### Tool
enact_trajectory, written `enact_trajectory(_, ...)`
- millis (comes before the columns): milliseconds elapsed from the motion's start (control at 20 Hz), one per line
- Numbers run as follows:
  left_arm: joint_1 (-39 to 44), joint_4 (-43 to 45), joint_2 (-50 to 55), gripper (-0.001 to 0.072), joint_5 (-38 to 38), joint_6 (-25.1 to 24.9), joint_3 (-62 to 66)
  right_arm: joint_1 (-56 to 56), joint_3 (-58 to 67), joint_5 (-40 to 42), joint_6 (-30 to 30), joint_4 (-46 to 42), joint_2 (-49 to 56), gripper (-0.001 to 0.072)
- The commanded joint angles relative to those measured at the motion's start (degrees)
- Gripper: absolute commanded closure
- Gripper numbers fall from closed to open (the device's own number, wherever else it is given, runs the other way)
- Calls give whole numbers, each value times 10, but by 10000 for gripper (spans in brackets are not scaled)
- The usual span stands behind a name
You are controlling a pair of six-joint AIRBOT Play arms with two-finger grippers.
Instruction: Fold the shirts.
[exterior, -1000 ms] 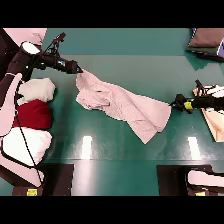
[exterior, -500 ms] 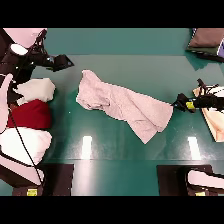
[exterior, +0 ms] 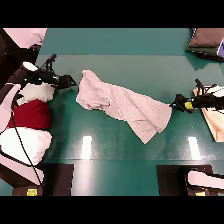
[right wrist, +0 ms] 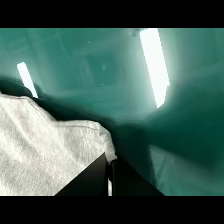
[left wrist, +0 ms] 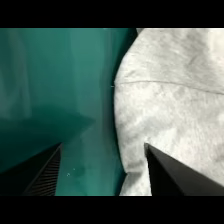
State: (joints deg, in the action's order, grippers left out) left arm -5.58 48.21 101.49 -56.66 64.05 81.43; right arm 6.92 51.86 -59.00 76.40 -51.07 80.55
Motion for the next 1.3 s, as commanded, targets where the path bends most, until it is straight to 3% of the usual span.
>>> enact_trajectory(0, 28, -5, 18, 110, 25, 2, -9, -16, 0, -1, 0, 0, 0, 701)
enact_trajectory(150, 39, -37, 21, 124, 68, 6, -7, -16, 0, -3, 0, 0, 0, 701)
enact_trajectory(200, 39, -45, 21, 297, 75, 5, -2, -16, 0, -7, 0, 0, 0, 701)
enact_trajectory(250, 39, -53, 21, 385, 79, 5, 0, -15, 0, -10, 0, 0, 0, 701)
enact_trajectory(300, 39, -54, 21, 410, 78, 5, 0, -14, 0, -12, 0, 0, 0, 701)
enact_trajectory(650, 39, -54, 24, 417, 82, 5, 0, -14, 0, -11, 0, 0, 0, 701)
enact_trajectory(700, 39, -54, 24, 600, 82, 4, 0, -14, 0, -11, 0, 0, 0, 701)
enact_trajectory(750, 39, -54, 24, 678, 82, 5, 0, -14, 1, -10, 0, 0, 0, 701)
enact_trajectory(1000, 39, -70, 11, 682, 92, 4, 15, -14, 14, -16, 0, -1, -1, 701)
enact_trajectory(1250, 39, 3, -108, 682, 87, 0, 144, -14, 170, -41, 0, -1, -47, 701)
